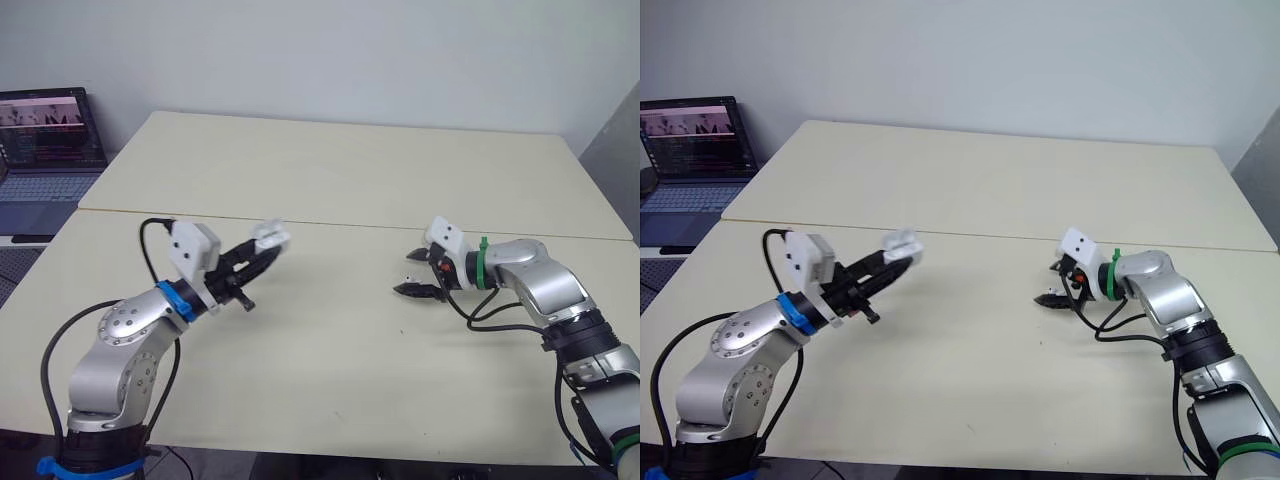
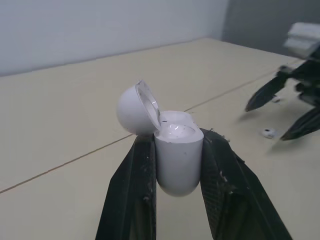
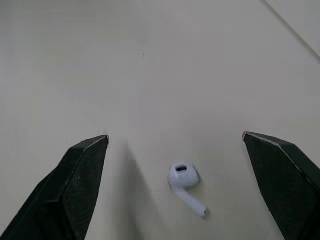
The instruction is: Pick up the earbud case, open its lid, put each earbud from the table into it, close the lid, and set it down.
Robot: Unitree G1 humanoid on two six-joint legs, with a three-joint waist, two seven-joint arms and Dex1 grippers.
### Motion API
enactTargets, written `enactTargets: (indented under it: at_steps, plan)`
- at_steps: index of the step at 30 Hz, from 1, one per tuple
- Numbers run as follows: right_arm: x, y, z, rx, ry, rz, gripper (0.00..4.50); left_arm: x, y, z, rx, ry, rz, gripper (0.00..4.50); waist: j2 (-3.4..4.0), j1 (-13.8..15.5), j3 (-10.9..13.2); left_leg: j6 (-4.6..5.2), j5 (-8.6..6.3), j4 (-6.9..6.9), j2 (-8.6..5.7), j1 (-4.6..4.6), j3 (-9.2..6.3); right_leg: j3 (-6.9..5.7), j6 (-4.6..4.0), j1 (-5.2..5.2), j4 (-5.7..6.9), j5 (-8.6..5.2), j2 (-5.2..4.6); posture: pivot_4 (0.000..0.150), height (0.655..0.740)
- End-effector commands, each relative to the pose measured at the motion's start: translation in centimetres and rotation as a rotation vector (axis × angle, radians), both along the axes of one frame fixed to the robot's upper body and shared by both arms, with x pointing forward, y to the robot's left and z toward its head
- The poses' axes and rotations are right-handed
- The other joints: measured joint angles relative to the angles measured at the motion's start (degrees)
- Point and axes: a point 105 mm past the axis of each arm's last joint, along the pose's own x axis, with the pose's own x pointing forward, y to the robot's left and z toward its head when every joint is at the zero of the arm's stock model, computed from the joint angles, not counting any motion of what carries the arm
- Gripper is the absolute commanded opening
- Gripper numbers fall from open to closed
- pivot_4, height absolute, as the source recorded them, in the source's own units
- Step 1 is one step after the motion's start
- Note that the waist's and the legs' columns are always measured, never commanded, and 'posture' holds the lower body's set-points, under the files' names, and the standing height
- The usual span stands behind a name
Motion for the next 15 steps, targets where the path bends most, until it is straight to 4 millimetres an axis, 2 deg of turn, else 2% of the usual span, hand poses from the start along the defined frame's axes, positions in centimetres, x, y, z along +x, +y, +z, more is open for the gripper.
enactTargets:
  at_steps: [1,13,15]
  plan:
    - [0.5,-1.0,0.9,-0.087,-0.056,0.060,4.48,-1.1,-1.4,0.8,0.026,-0.055,-0.081,0.79,0.00,0.0,0.0,0.00,0.00,-0.01,0.00,0.00,-0.01,0.00,0.00,0.00,0.00,0.00,0.00,0.150,0.7400]
    - [0.9,0.3,0.2,-0.090,-0.032,0.117,4.48,-2.1,-2.2,-0.5,0.092,-0.083,-0.155,0.79,0.01,-0.2,0.0,0.00,0.00,0.01,0.06,0.07,-0.05,-0.03,-0.03,0.07,0.02,0.01,0.06,0.150,0.7400]
    - [0.9,-0.1,-0.3,-0.125,-0.028,0.126,4.13,-2.3,-2.4,-0.6,0.088,-0.079,-0.164,0.79,0.01,-0.2,0.0,0.00,0.00,0.01,0.05,0.08,-0.05,-0.03,-0.03,0.08,0.02,0.01,0.05,0.150,0.7400]
